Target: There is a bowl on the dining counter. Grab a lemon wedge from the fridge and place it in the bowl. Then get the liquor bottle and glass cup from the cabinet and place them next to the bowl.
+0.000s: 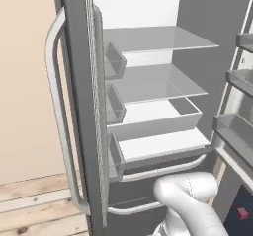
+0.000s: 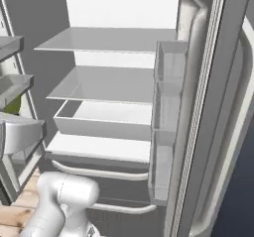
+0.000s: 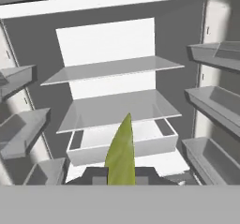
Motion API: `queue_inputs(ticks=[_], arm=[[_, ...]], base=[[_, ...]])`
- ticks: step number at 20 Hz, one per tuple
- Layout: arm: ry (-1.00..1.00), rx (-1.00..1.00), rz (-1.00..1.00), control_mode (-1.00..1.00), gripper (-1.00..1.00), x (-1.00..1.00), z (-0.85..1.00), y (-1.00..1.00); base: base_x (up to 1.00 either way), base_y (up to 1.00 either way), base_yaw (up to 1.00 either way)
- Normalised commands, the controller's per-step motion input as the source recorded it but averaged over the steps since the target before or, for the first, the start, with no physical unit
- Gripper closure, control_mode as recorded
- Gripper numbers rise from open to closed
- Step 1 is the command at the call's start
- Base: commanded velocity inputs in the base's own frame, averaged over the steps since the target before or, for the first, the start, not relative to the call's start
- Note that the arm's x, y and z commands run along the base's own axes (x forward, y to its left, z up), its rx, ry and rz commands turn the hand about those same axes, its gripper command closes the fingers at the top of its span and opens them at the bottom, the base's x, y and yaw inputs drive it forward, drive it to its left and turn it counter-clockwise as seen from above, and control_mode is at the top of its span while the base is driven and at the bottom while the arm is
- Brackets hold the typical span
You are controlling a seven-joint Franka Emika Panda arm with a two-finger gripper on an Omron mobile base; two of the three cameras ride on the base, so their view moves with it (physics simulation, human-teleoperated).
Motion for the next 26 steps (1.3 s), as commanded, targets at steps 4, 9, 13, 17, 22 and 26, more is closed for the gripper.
queue_inputs(ticks=[4,9,13,17,22,26], arm=[[0.00,0.00,0.00,1.00,1.00,0.00,0.00,0.00],[0.00,0.00,0.00,1.00,1.00,0.00,0.00,0.00],[0.00,0.00,0.00,1.00,1.00,0.00,0.00,0.00],[0.00,0.00,0.00,1.00,1.00,0.00,0.00,0.00],[0.00,0.00,0.00,1.00,1.00,0.00,0.00,0.00],[0.00,0.00,0.00,1.00,1.00,0.00,0.00,0.00]], base=[[-1.00,0.50,0.17],[-0.96,0.64,0.24],[-0.76,0.77,0.30],[-0.51,0.94,0.36],[-0.31,0.99,0.41],[-0.03,0.86,0.42]])
